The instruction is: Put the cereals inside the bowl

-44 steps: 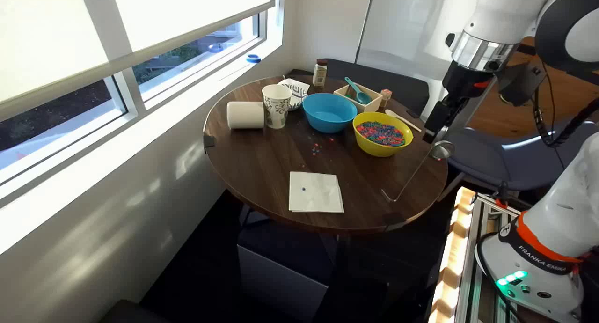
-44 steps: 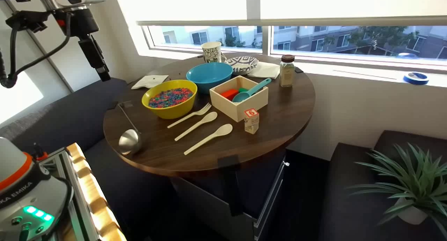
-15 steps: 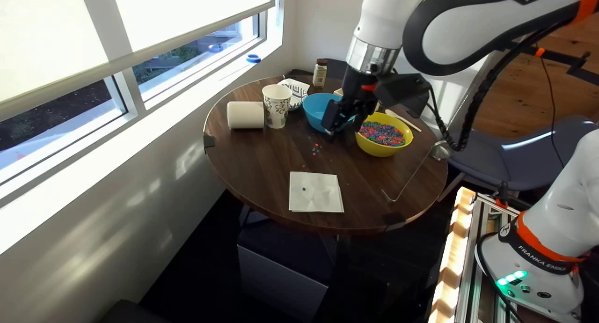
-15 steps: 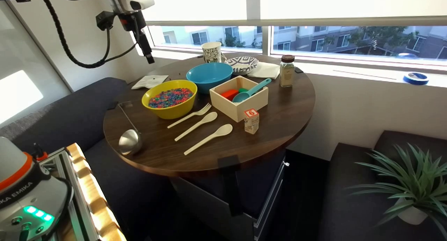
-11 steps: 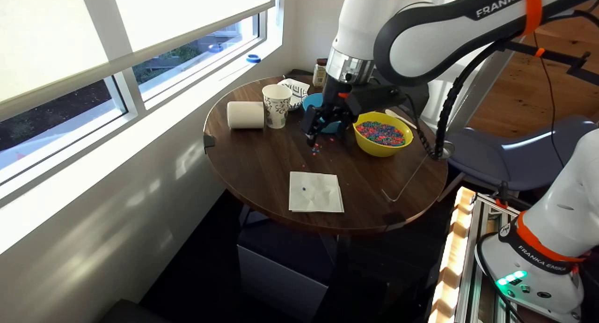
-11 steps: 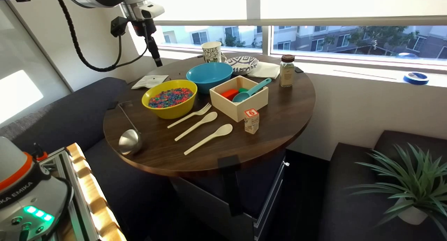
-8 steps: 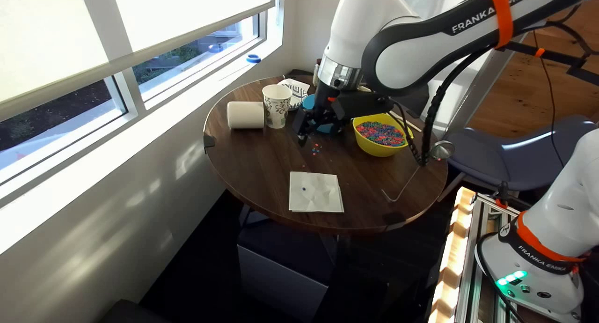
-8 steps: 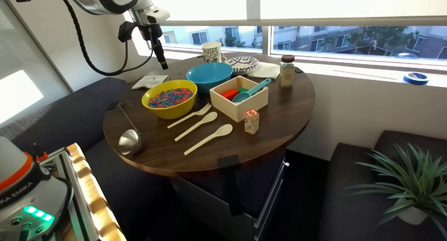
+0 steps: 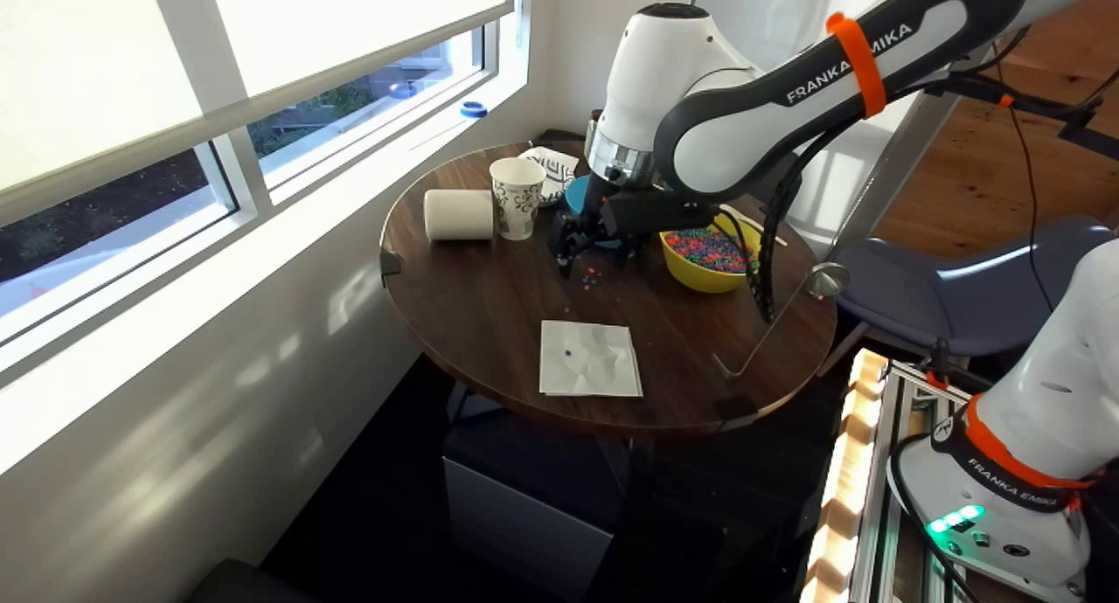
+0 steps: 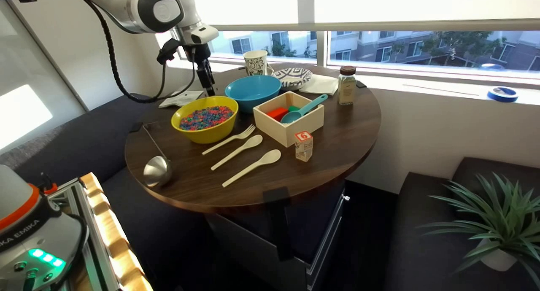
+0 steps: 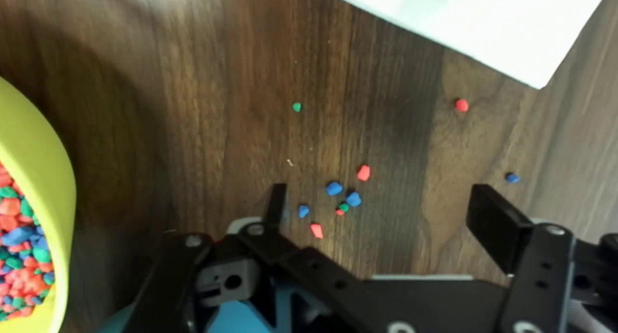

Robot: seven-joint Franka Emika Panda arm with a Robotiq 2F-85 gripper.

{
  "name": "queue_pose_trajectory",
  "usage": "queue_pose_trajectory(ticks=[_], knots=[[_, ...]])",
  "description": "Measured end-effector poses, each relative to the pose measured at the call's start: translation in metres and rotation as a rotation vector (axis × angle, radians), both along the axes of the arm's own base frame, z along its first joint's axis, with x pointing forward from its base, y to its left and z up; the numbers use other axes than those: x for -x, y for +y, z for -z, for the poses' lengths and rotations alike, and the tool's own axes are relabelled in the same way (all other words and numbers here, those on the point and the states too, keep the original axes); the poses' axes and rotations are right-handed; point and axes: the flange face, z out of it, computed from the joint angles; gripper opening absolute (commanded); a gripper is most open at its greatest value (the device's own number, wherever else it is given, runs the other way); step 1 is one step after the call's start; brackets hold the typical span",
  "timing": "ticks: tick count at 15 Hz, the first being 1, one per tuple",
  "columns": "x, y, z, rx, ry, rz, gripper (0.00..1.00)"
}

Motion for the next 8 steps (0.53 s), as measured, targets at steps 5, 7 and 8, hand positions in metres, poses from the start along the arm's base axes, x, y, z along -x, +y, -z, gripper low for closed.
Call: queue_pose_trajectory(ticks=[5, 7, 8], knots=[[-0.007, 0.009, 0.011, 0.001, 0.014, 0.024, 0.5], [-0.01, 0.011, 0.015, 0.004, 0.016, 0.032, 0.53], [-0.011, 0.011, 0.016, 0.008, 0.017, 0.038, 0.55]])
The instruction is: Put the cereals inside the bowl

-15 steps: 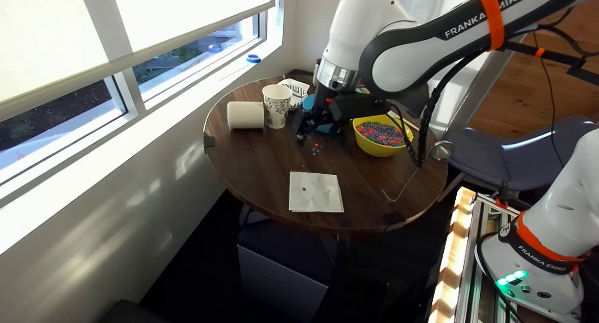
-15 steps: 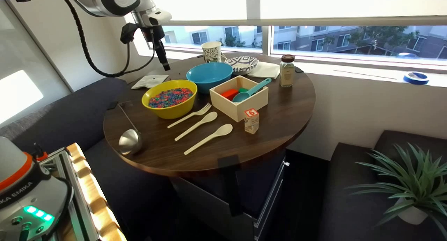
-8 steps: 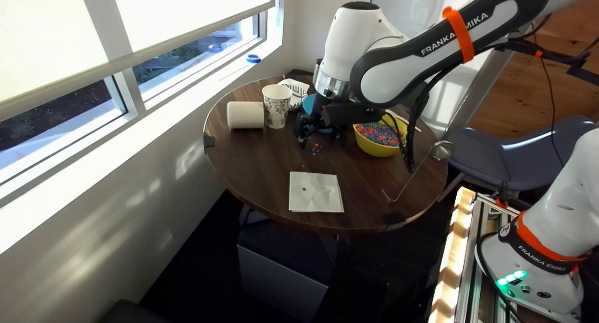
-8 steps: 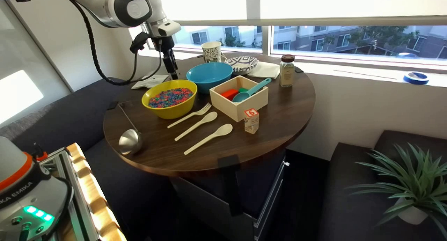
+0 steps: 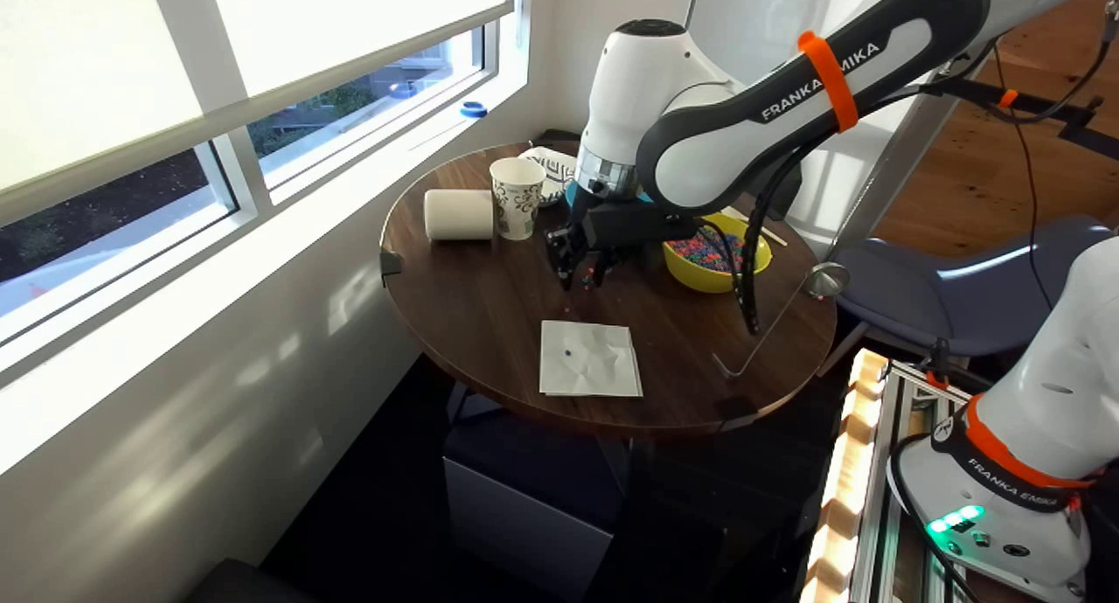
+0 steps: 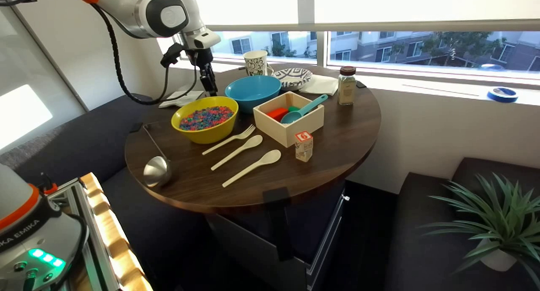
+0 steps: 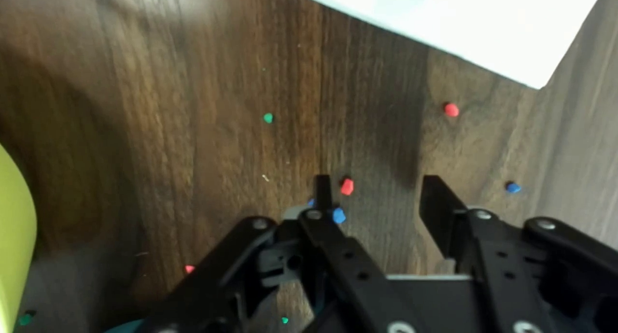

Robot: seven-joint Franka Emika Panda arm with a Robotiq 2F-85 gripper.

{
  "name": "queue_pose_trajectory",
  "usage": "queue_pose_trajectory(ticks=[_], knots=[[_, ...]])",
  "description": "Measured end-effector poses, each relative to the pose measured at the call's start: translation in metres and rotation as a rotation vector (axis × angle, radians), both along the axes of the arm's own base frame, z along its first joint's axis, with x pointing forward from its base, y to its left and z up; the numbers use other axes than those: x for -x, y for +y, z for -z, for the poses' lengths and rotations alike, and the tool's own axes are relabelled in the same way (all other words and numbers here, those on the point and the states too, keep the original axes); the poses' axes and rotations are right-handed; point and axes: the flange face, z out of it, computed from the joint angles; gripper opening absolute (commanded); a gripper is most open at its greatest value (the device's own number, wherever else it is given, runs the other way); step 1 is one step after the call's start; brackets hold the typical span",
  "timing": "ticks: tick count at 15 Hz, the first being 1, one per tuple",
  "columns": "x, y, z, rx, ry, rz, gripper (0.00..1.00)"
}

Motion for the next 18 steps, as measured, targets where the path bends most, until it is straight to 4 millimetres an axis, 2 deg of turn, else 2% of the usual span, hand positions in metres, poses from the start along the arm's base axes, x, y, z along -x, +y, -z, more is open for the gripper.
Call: queue_pose_trajectory(ticks=[2, 6, 7, 9, 10, 11, 14, 18], knots=[[-0.0019, -0.0019, 0.0017, 0.007, 0.0, 0.008, 0.6], [-0.006, -0.0051, 0.0029, 0.016, -0.003, 0.03, 0.5], [-0.0067, -0.0055, 0.0033, 0.017, -0.003, 0.035, 0.44], [-0.0084, -0.0058, 0.0035, 0.019, -0.004, 0.041, 0.42], [-0.0089, -0.0056, 0.0035, 0.021, -0.005, 0.043, 0.38], [-0.0094, -0.0053, 0.0028, 0.021, -0.005, 0.047, 0.42], [-0.0104, -0.0039, 0.0027, 0.025, 0.008, 0.061, 0.45], [-0.0102, -0.0015, 0.0033, 0.04, 0.047, 0.085, 0.46]])
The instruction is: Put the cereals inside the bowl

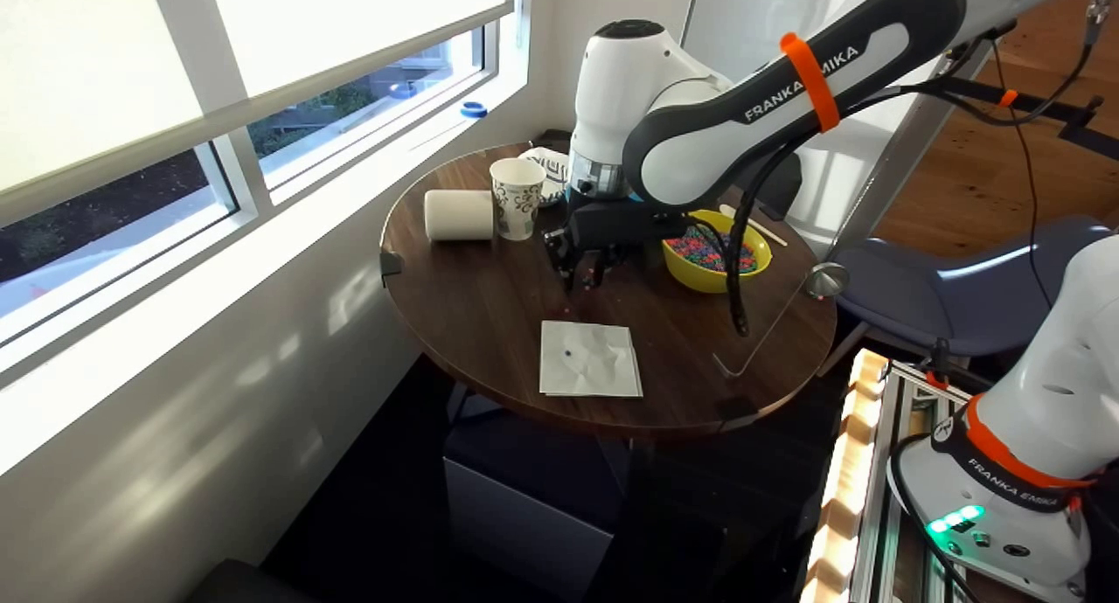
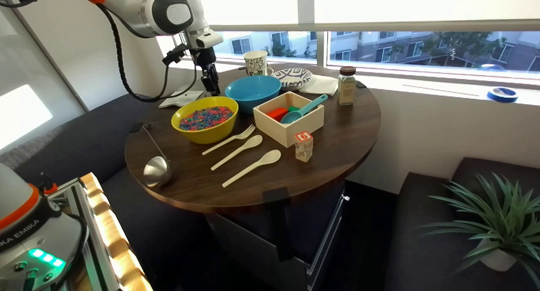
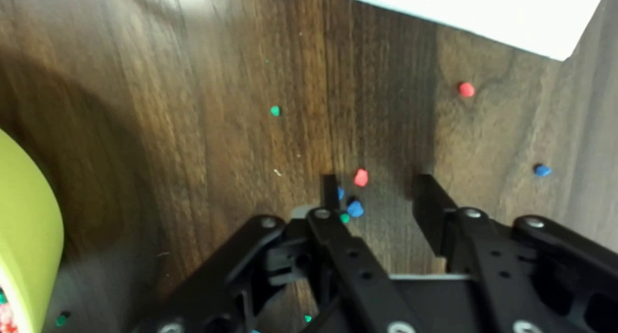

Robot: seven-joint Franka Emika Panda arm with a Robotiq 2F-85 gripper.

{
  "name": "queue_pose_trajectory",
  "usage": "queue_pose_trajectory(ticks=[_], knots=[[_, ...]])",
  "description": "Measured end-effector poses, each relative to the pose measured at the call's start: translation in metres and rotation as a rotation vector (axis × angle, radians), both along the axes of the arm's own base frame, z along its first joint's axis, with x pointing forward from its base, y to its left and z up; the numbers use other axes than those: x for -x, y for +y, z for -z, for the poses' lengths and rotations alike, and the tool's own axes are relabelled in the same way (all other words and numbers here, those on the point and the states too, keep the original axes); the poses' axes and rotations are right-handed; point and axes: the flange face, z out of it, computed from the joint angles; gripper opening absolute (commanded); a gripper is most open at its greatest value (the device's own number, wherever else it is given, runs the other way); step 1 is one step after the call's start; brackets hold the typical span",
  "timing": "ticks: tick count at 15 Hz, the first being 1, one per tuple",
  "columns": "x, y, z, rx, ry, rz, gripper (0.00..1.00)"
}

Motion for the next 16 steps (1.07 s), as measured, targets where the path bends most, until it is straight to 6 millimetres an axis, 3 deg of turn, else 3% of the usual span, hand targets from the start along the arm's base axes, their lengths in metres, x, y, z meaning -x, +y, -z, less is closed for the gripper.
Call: queue_pose_trajectory(ticks=[8, 10, 13, 16], knots=[[-0.0026, 0.0015, 0.0029, 0.011, 0.014, 0.022, 0.39], [-0.0027, 0.0015, 0.003, 0.011, 0.014, 0.022, 0.3], [-0.003, 0.0016, 0.0028, 0.011, 0.014, 0.024, 0.04], [-0.0034, 0.002, 0.0024, 0.011, 0.013, 0.024, 0.02]])
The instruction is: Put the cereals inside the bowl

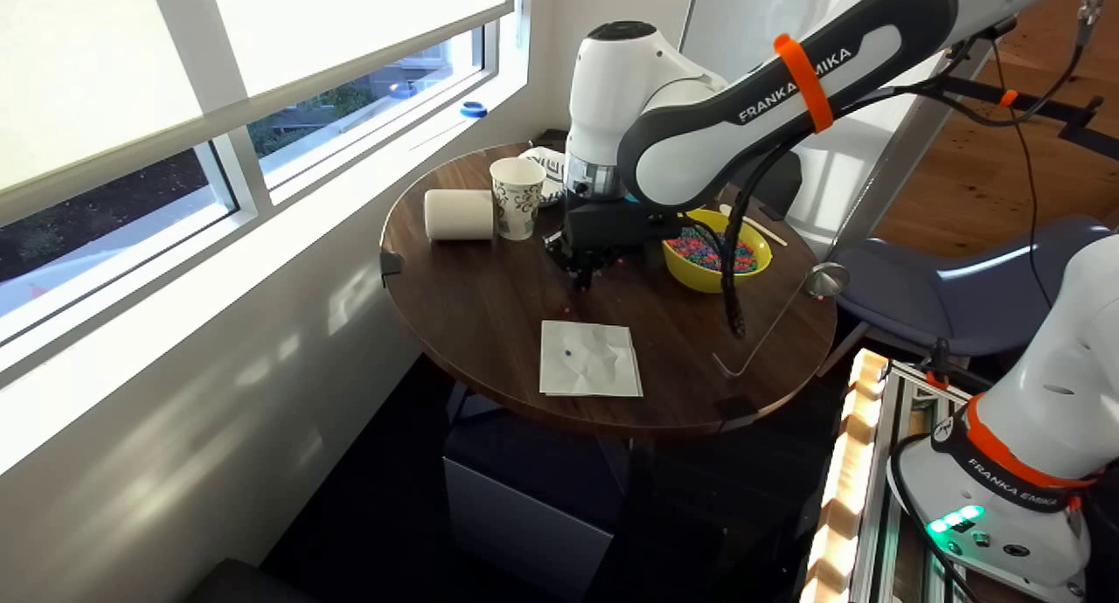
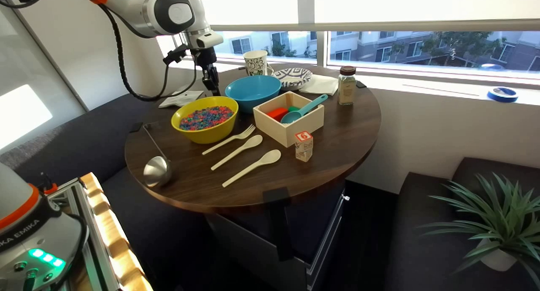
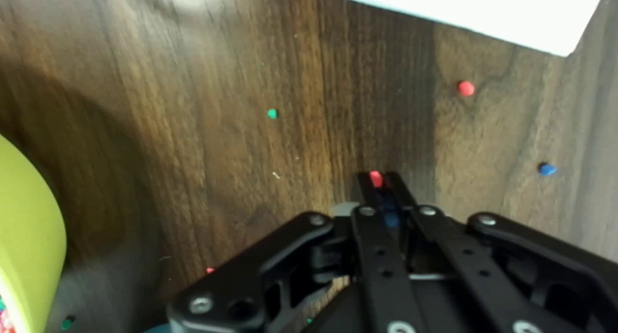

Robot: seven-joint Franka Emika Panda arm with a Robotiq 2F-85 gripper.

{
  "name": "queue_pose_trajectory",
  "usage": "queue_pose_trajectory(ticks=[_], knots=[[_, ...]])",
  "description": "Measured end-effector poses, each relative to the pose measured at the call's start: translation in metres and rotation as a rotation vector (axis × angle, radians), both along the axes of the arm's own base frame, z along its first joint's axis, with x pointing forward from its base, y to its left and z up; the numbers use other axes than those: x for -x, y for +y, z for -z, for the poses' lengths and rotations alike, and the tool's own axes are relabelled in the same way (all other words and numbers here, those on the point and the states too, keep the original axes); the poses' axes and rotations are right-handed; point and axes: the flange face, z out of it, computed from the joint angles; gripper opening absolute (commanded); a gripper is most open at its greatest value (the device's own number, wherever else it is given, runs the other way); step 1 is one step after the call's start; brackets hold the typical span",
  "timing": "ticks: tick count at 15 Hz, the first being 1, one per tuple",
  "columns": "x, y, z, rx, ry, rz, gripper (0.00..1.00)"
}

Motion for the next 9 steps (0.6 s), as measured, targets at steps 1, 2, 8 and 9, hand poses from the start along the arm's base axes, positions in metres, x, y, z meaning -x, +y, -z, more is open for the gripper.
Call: queue_pose_trajectory(ticks=[1, 2, 8, 9], knots=[[0.0, 0.0, 0.0, 0.0, -0.001, 0.0, 0.04], [0.0, 0.0, 0.0, 0.0, -0.001, 0.0, 0.04], [0.001, 0.007, -0.011, -0.003, -0.02, -0.011, 0.04], [0.001, 0.009, -0.019, -0.005, -0.034, -0.014, 0.04]])
